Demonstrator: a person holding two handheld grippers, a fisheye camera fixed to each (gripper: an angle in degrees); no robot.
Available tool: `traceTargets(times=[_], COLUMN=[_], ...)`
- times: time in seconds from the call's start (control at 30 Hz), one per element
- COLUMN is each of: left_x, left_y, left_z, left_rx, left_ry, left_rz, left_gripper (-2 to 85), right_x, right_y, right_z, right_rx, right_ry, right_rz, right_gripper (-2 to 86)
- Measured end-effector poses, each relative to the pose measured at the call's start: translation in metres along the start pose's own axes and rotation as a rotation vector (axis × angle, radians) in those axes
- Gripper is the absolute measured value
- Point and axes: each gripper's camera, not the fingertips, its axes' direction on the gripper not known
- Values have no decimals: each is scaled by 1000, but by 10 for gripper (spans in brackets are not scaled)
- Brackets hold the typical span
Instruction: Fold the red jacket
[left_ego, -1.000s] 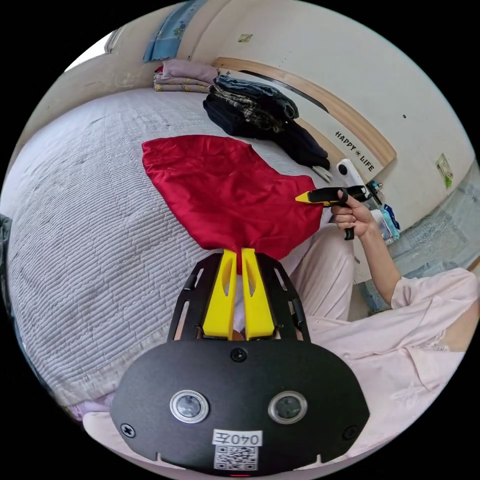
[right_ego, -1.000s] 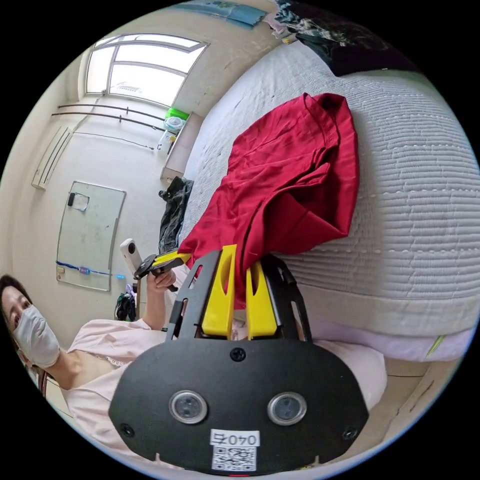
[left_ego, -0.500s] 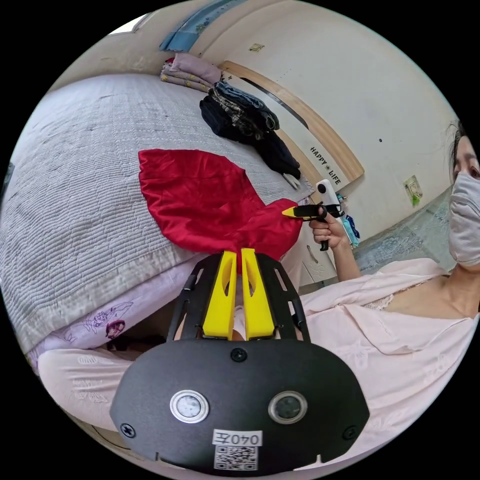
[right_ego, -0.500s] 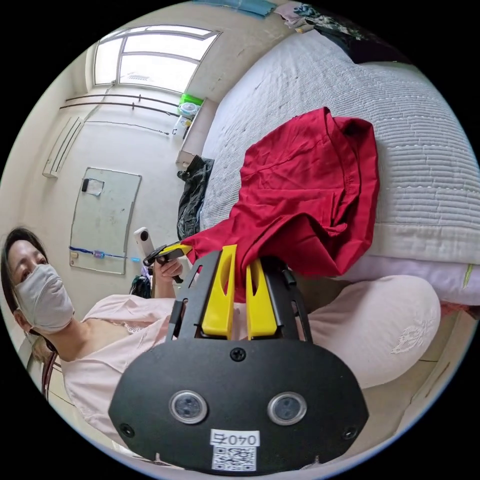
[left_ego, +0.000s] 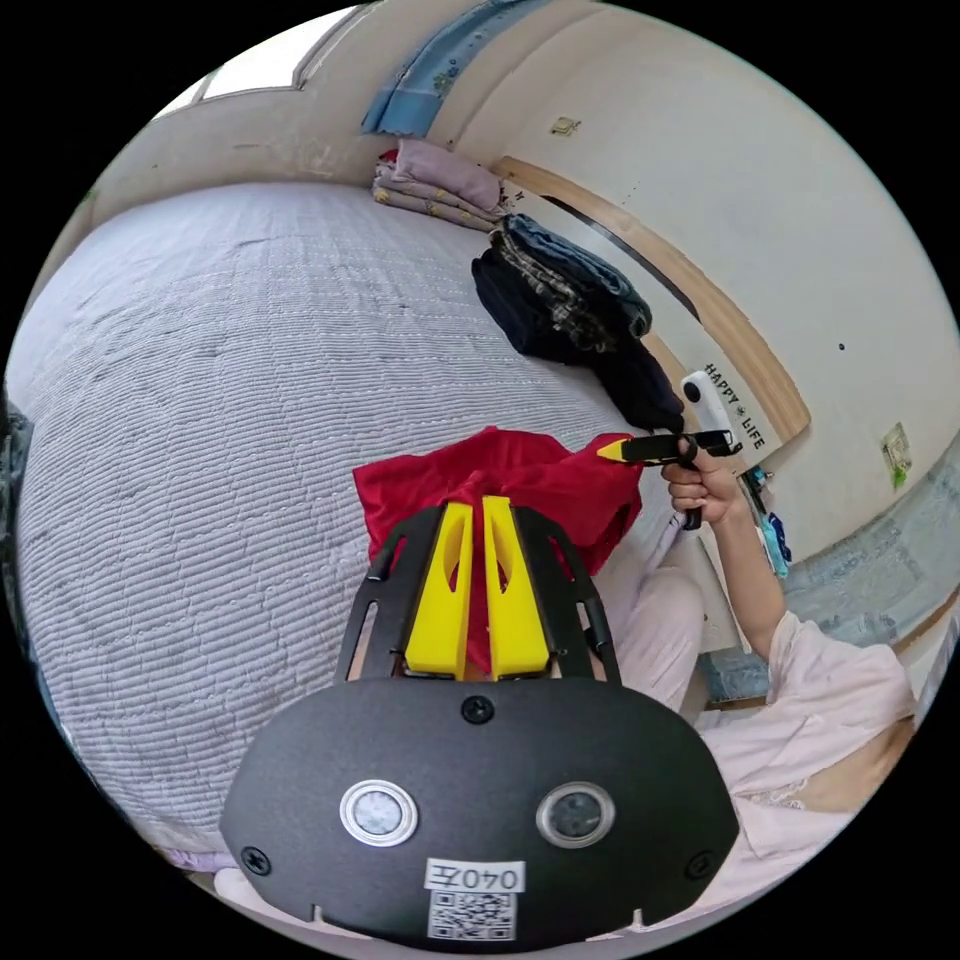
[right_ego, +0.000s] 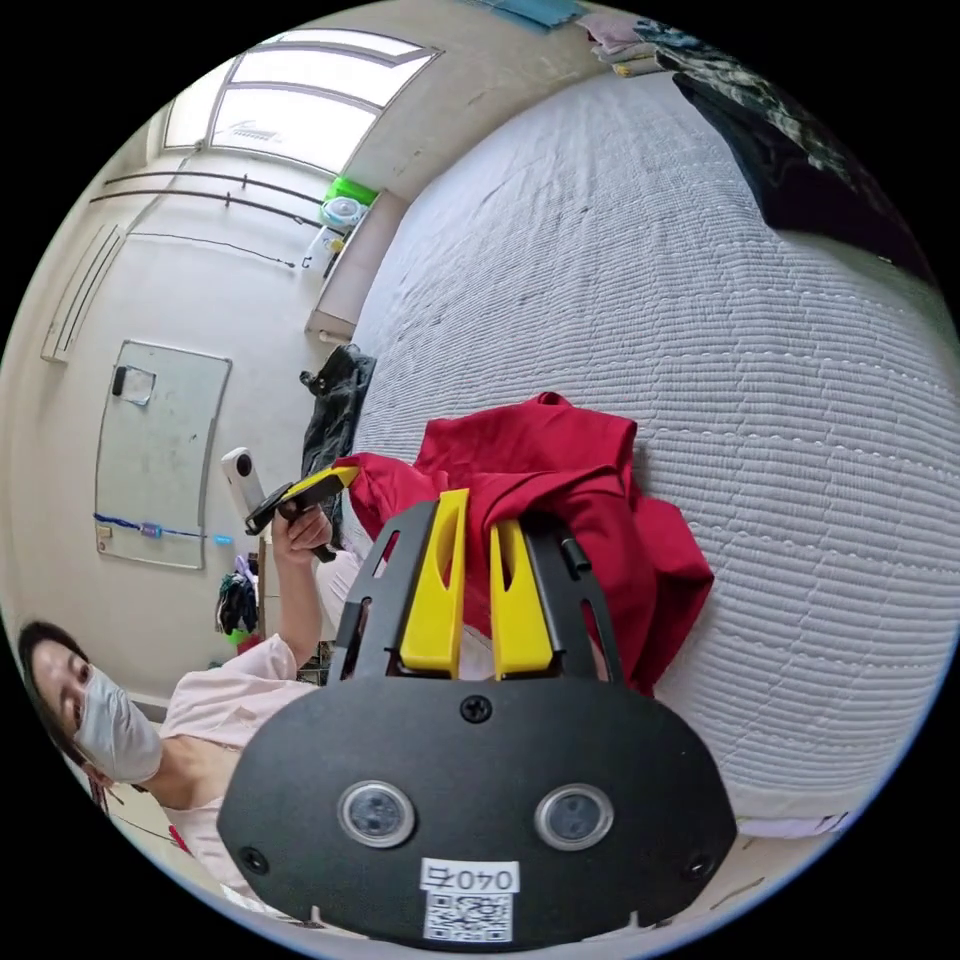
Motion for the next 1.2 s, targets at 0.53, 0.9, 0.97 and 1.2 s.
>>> traceTargets(times=[0.53, 0.9, 0.97, 1.2], left_x=[37, 136, 153, 259], left_y=[-15, -6, -8, -47], left_z=[-43, 47, 21, -18], left_rx=[35, -283, -215, 29], left_ry=[-146, -312, -306, -520], left_rz=[-15, 107, 105, 434], left_gripper=[-3, -9, -8, 9], right_x=[-58, -71, -98, -171], right_y=[4, 25, 42, 28], right_z=[-9, 38, 16, 76], right_rx=[10, 142, 242, 54], right_ry=[77, 377, 171, 420], right_rz=[-160, -32, -185, -461], right_gripper=[3, -6, 3, 132])
